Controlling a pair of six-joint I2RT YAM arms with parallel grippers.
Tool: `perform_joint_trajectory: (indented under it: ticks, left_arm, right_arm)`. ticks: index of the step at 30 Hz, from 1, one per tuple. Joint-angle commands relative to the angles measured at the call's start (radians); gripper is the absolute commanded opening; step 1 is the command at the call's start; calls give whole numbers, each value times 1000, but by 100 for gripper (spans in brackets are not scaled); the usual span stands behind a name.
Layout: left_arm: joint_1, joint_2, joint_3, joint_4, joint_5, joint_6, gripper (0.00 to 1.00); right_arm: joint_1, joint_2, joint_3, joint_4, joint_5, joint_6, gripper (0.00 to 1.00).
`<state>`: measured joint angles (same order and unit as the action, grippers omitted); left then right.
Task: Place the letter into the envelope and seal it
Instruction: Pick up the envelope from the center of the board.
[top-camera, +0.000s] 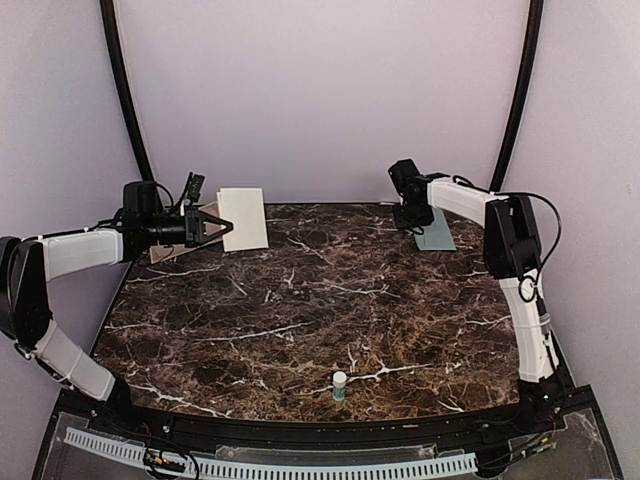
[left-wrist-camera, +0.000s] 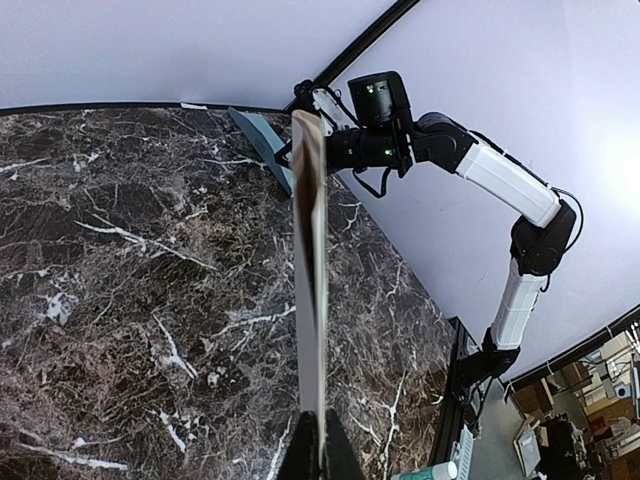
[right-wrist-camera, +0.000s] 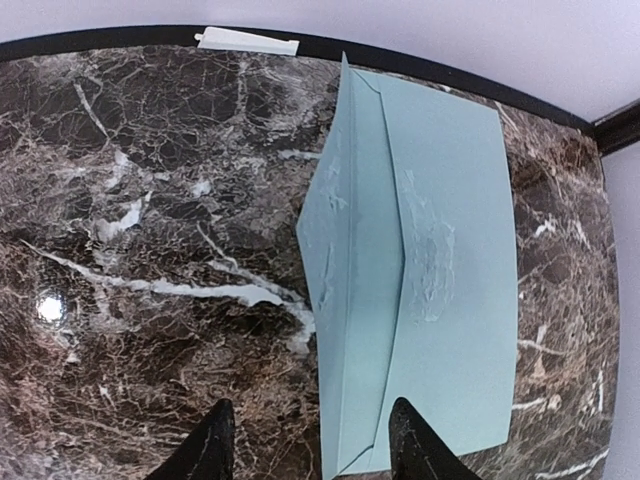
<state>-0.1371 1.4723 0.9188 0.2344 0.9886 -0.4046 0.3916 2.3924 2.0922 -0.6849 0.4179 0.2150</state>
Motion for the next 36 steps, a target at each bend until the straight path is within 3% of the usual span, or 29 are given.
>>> perform_joint_trajectory:
  ticks: [1, 10, 18, 25, 36]
  left_arm:
    - [8, -4, -10, 18, 20, 9, 0]
    - [8, 26, -2, 11, 27, 14, 0]
    - [7, 28, 1, 11, 26, 13, 0]
    - [8, 11, 5, 7, 27, 12, 0]
    - [10, -11, 7, -3, 4, 23, 0]
  right_arm:
    - [-7, 64, 82, 13, 64, -66, 44]
    - [-18, 131, 127, 20, 74, -96, 36]
    - [-23, 138, 150, -2, 59, -75, 0]
    - [4, 12, 111, -111, 32, 39, 0]
    - [203, -210, -73, -248, -137, 330, 0]
